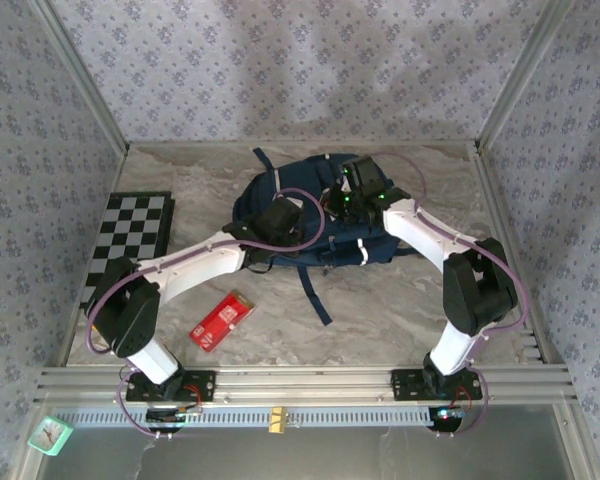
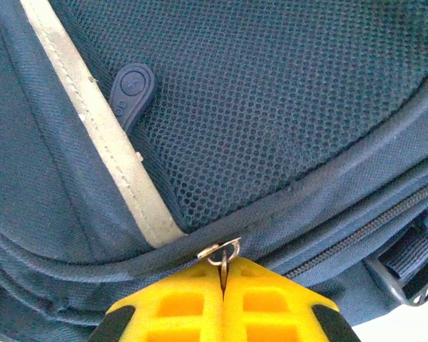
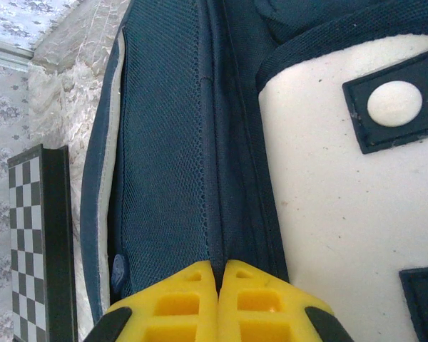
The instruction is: Pack the student bag
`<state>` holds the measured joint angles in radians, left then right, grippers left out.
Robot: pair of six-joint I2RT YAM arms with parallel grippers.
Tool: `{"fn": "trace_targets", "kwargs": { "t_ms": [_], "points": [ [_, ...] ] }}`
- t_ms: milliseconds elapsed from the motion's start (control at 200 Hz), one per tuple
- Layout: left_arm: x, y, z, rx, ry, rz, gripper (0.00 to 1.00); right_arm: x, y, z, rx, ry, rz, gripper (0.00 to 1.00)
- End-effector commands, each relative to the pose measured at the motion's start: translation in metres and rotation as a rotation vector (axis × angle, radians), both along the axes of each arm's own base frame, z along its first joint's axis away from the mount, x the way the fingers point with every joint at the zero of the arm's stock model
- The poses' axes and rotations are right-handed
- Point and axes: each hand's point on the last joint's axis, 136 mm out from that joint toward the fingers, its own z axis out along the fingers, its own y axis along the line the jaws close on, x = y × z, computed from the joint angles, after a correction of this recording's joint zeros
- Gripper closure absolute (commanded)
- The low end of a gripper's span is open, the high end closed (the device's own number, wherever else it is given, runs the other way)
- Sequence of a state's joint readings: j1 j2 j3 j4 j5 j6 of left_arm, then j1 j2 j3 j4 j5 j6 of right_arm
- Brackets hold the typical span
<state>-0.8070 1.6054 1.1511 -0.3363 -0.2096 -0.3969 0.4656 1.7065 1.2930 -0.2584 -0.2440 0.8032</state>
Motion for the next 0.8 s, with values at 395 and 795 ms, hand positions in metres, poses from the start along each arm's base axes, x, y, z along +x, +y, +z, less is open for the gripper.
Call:
{"fn": "trace_targets", "kwargs": {
  "t_ms": [395, 795],
  "points": [
    [0.001, 0.059, 0.005, 0.04, -0.026, 0.108, 1.0, 0.001, -0.026, 0.039, 0.03, -0.052, 0.095, 1.0],
    [-0.037, -0.051, 0.028, -0.205, 0.027, -0.136, 1.0, 0.048, -0.073, 0.045, -0.048, -0.037, 0.099, 1.0]
  ]
}}
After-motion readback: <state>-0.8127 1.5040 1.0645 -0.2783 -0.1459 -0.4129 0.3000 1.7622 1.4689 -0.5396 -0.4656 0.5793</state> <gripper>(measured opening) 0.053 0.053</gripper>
